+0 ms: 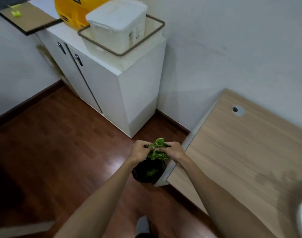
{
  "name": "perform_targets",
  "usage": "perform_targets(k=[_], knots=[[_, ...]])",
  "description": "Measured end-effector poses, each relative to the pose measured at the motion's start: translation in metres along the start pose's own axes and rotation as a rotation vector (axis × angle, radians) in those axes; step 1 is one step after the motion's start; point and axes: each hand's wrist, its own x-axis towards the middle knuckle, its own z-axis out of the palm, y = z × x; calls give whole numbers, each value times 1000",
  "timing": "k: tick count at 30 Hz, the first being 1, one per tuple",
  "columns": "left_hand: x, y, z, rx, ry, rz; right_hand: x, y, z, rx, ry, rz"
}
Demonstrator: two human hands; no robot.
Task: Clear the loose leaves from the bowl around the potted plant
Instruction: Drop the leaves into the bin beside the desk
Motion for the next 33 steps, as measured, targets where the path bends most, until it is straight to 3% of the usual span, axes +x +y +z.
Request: perform_targets(k=[4,10,20,27,33], knots=[[-14,2,-5,-70,53,-23,-1,-8,13,-136,43,-3],[-36,3,-15,15,197,-67,-14,-35,40,-401,69,-46],[-42,-5,-79,-271,150,-159,-20,-108,83,-604,-16,-55],[-35,-53,-180,-344,79,-167,-26,-154,189,-703,-31,-90],[-45,-150,-282,-456,193,-307,-27,-193,324,-866,-149,-130]])
